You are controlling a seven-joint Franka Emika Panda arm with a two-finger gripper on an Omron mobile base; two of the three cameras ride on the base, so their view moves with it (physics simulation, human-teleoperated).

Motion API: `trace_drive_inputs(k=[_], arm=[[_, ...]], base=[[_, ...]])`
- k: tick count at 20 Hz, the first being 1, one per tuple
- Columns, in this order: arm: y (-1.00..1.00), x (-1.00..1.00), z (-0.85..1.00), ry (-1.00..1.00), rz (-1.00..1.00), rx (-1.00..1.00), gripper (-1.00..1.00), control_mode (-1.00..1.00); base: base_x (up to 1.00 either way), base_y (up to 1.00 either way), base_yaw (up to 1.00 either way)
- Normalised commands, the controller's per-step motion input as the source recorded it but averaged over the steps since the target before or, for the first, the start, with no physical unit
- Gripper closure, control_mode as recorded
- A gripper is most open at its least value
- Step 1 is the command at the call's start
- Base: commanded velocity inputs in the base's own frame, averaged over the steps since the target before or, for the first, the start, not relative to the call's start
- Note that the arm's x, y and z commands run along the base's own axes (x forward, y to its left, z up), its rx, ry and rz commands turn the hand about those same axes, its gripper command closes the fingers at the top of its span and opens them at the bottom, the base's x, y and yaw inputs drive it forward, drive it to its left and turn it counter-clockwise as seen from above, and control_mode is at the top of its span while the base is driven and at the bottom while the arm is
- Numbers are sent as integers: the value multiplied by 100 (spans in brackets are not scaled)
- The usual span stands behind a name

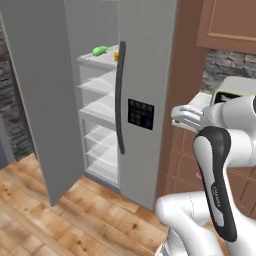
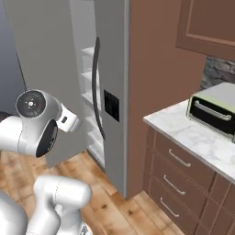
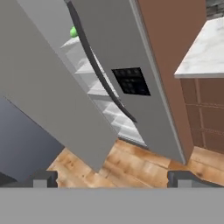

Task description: Take the cheese, chicken drumstick, and corn from the fridge and place them on the plate on the dining counter to create an appetizer plate.

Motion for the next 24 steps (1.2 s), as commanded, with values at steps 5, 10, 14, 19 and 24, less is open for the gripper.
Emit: trace_drive_inputs(k=[5,10,14,19,24], arm=[[0,0,0,0,0,0,-100,100],[0,0,0,0,0,0,-100,100],[0,0,0,0,0,0,-100,100],[0,0,0,0,0,0,-100,100],[0,0,0,0,0,0,-100,100]], base=[[35,49,-23],[49,66,-27],[87,81,-30],[76,51,-28],[52,0,-21]])
